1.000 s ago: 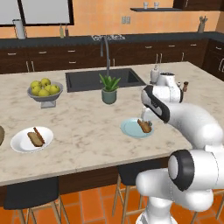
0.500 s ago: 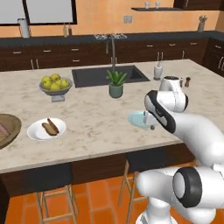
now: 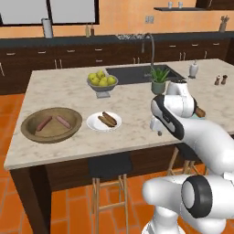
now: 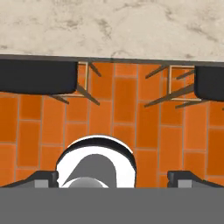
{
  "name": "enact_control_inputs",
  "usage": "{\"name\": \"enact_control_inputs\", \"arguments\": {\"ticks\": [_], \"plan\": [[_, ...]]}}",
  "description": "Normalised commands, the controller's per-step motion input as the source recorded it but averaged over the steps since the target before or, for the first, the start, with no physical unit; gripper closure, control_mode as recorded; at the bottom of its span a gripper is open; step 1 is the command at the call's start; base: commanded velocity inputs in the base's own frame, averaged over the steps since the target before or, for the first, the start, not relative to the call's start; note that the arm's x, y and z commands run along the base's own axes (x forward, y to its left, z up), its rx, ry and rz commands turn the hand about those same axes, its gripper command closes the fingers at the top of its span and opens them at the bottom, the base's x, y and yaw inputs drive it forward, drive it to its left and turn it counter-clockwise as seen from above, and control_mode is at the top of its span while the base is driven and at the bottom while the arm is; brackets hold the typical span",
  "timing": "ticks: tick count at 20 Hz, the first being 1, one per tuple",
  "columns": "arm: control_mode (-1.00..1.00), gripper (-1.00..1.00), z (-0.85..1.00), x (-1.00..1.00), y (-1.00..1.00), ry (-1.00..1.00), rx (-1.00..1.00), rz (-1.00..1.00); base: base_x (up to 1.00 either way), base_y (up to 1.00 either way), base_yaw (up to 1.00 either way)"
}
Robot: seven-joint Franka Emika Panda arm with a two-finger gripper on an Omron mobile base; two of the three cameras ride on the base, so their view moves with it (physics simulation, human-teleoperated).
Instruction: Place one bun and one sausage from the bowl on each plate.
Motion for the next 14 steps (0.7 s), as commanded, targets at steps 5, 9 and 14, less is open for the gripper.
{"name": "enact_control_inputs", "arguments": {"ticks": [5,9,14], "plan": [[1.0,-1.0,0.0,0.0,0.0,0.0,0.0,0.0,0.25,1.0,0.01],[1.0,-1.0,0.0,0.0,0.0,0.0,0.0,0.0,0.52,0.89,0.0],[1.0,-1.0,0.0,0.0,0.0,0.0,0.0,0.0,0.63,0.24,0.03]]}}
